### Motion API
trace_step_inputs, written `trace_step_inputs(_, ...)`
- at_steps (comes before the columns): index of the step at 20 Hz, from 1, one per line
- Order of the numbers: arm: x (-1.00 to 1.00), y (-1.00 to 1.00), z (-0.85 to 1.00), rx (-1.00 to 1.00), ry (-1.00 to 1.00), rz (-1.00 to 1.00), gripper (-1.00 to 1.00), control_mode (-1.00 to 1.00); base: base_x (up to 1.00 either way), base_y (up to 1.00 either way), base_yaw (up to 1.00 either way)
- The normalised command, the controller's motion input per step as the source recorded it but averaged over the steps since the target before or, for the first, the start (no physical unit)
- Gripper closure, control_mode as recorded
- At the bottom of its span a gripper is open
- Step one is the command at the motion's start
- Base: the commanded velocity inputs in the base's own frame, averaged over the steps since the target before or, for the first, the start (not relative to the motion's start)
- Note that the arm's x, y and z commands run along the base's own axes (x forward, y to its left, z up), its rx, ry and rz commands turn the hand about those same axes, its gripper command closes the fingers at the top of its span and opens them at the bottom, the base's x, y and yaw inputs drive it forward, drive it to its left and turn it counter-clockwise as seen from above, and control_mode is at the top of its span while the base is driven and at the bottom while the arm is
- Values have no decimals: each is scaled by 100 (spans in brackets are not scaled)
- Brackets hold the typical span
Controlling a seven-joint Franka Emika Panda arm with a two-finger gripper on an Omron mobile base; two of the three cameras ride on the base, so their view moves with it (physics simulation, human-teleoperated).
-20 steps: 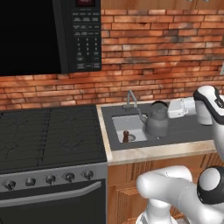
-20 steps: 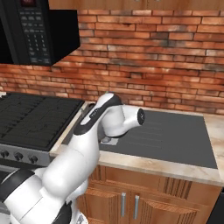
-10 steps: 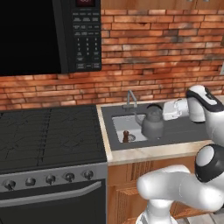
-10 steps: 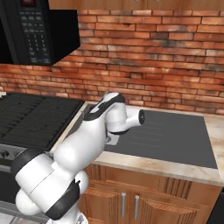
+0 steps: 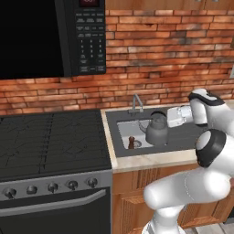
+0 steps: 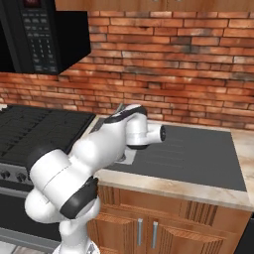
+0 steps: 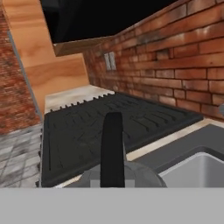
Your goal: Open the cabinet, pick the kettle from the cabinet, and place it in the sink.
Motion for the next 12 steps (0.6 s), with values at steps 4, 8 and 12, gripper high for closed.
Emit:
trace_step_inputs(4, 30, -11, -19, 0, 0, 5, 100, -100, 0, 0, 0)
trace_step_inputs(8, 28, -5, -15, 0, 0, 4, 100, -100, 0, 0, 0)
trace_step_inputs(12, 26, 0, -15, -1, 0, 3, 100, -100, 0, 0, 0)
